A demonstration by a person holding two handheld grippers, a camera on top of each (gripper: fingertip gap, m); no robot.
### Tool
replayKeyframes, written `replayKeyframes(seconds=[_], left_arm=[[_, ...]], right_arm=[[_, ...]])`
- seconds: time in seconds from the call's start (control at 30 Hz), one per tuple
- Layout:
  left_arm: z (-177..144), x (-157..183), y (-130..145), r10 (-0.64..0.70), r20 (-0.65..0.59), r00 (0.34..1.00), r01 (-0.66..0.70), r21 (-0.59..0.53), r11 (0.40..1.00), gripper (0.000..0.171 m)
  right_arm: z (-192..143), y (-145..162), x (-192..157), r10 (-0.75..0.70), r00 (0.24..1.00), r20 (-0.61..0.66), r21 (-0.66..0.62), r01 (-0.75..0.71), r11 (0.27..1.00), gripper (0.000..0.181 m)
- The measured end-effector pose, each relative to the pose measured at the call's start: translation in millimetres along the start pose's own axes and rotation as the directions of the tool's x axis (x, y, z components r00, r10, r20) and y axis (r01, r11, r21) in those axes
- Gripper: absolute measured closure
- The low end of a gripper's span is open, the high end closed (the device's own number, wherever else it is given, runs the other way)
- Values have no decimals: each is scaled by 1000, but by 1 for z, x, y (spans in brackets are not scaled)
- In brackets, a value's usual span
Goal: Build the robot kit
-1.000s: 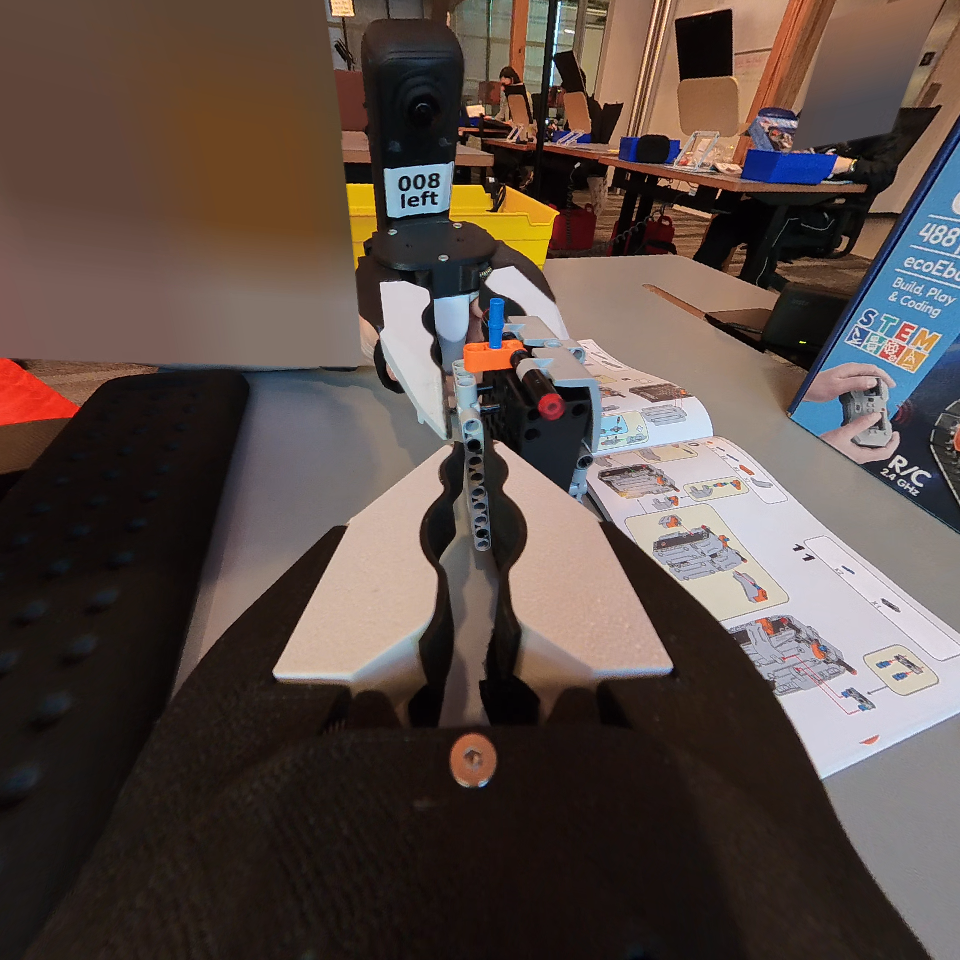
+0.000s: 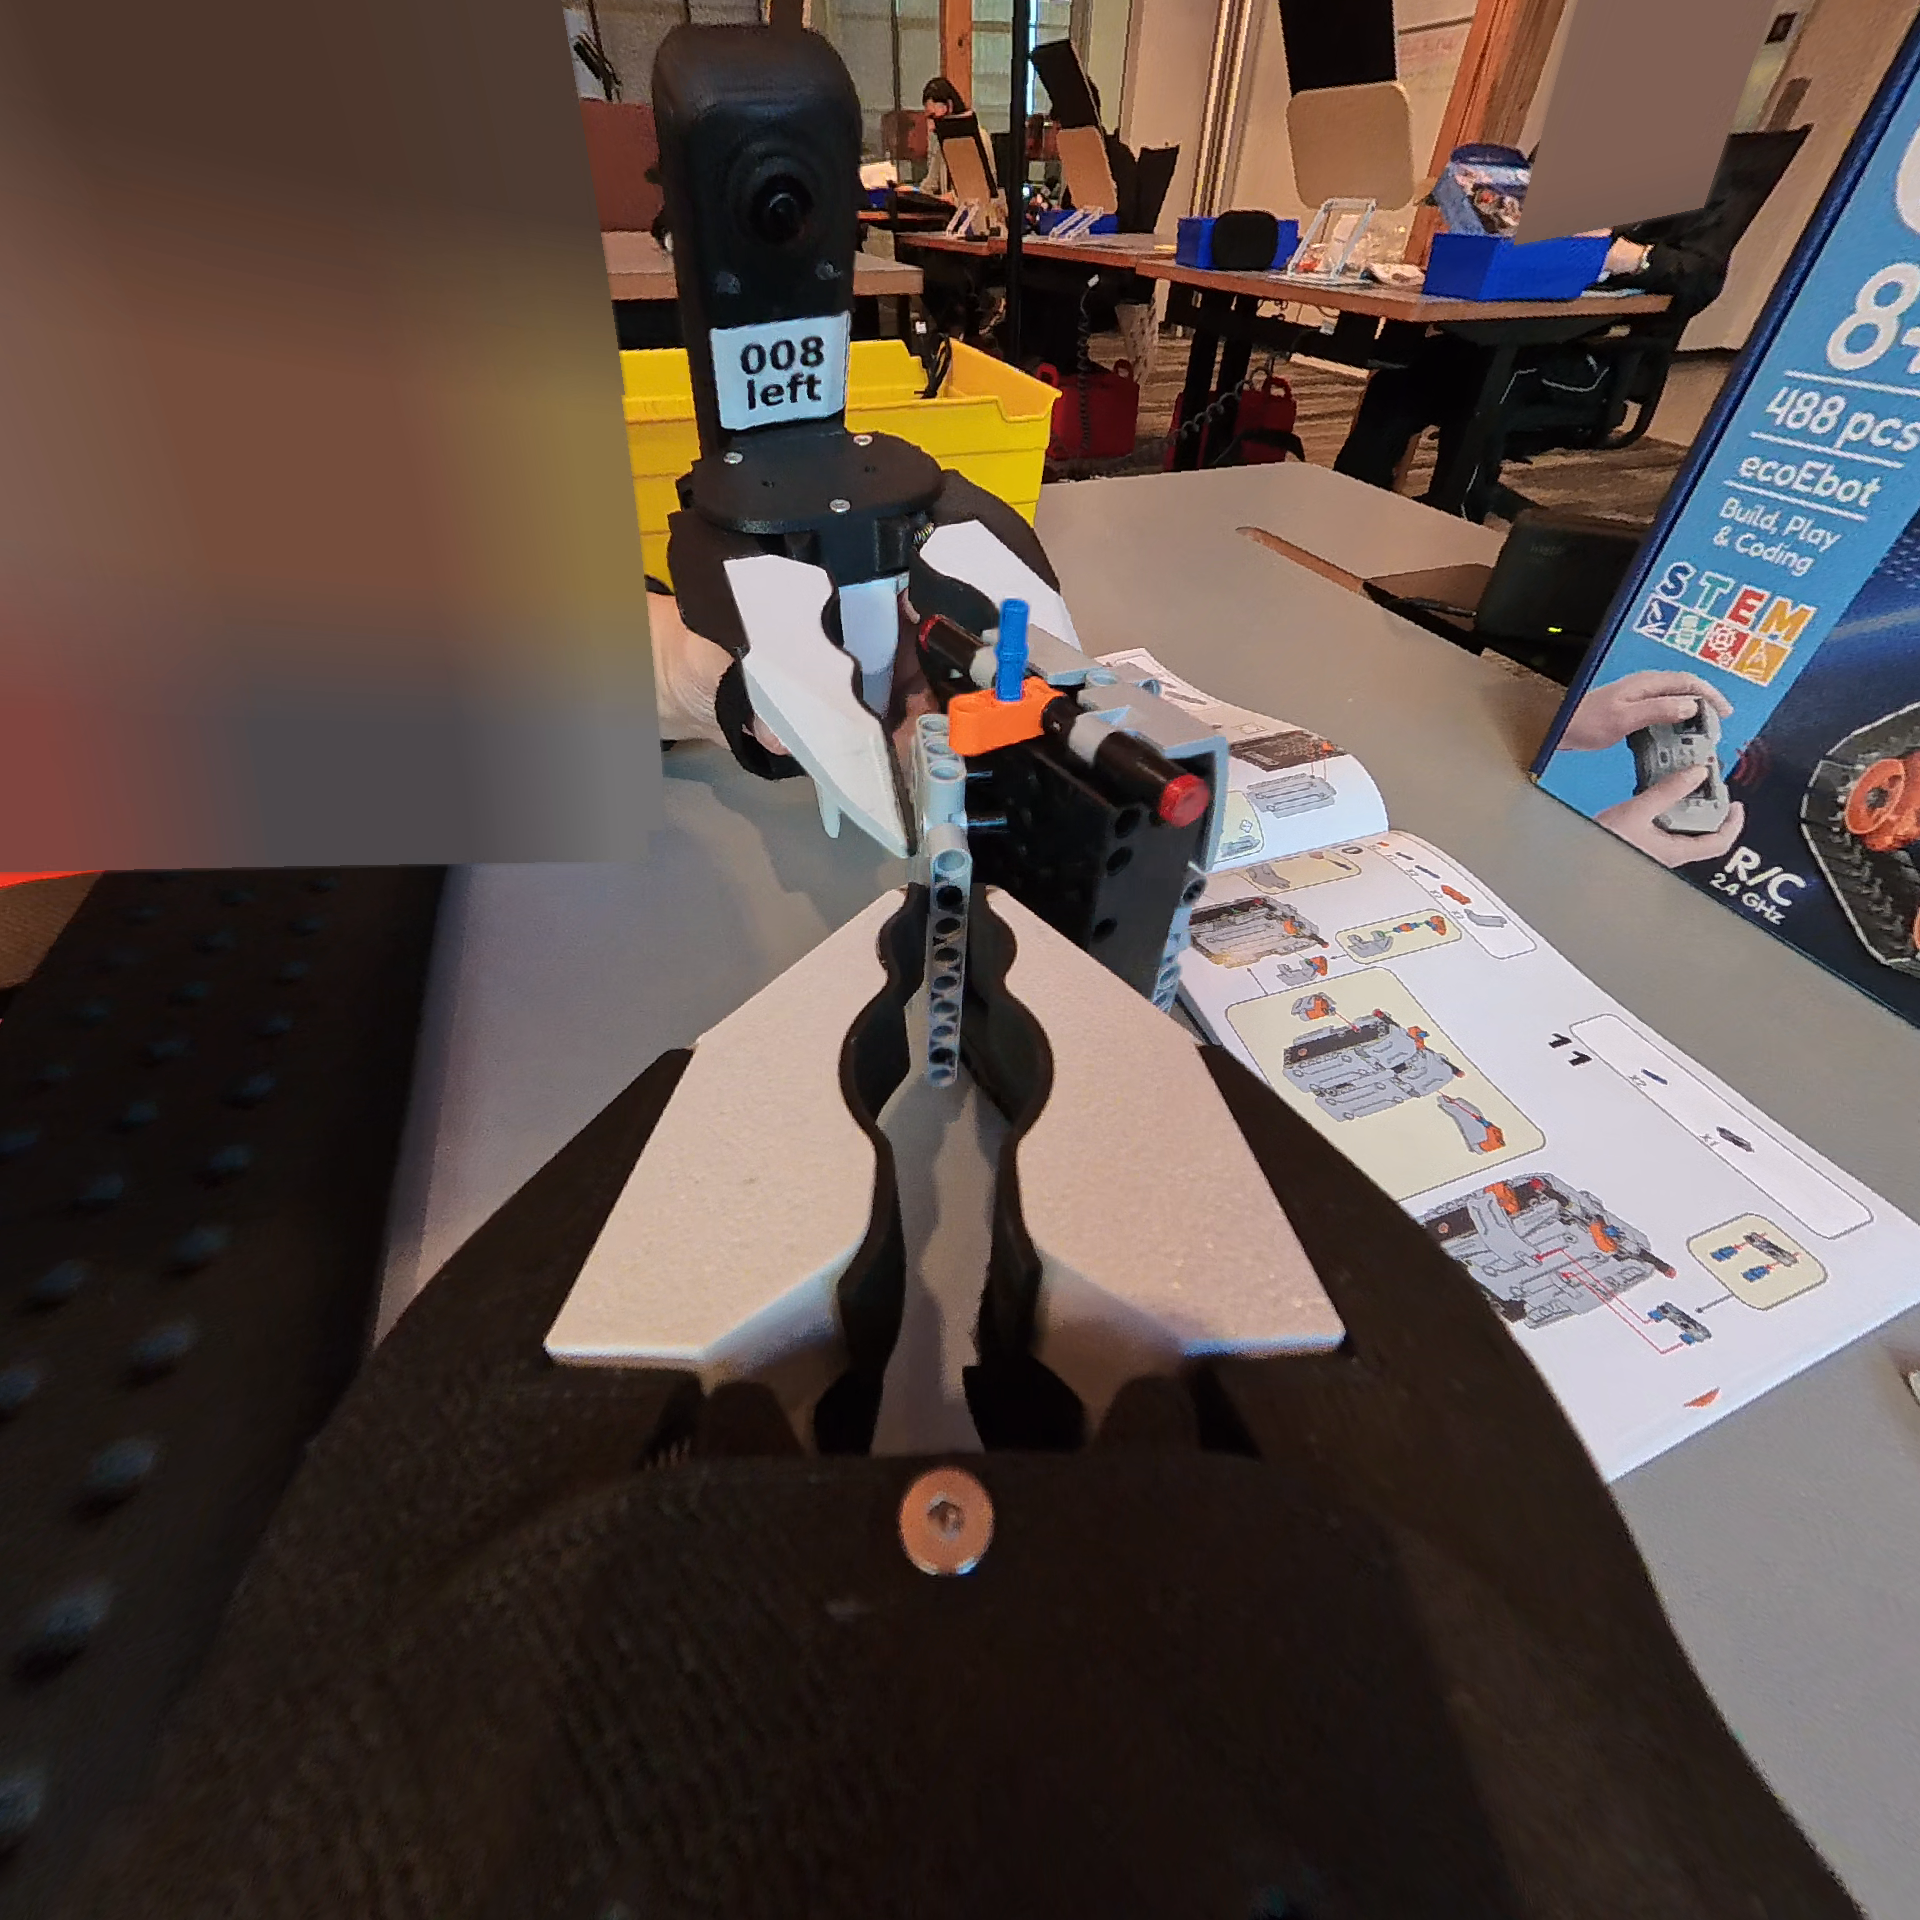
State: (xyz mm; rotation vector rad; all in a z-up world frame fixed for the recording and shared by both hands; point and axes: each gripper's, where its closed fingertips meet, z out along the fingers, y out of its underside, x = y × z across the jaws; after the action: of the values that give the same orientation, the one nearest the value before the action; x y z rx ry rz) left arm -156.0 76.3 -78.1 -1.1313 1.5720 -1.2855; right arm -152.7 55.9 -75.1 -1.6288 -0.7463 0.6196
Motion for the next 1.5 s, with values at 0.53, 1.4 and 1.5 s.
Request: replayKeyframes(seconds=[0.53, 1.4, 1.5], left_arm=[[2, -3, 0, 10, 34, 999, -10, -2, 1000, 128], [0, 4, 0, 25, -14, 1000, -25, 0, 1000, 127], [1, 6, 1, 55, -6, 998, -55, -7, 998, 125]], right_arm=[[-5, 1, 15, 23, 988, -155, -21, -27, 999, 154], [1, 6, 14, -34, 981, -192, -84, 18, 996, 148], [-1, 6, 12, -37, 978, -206, -95, 17, 995, 151]])
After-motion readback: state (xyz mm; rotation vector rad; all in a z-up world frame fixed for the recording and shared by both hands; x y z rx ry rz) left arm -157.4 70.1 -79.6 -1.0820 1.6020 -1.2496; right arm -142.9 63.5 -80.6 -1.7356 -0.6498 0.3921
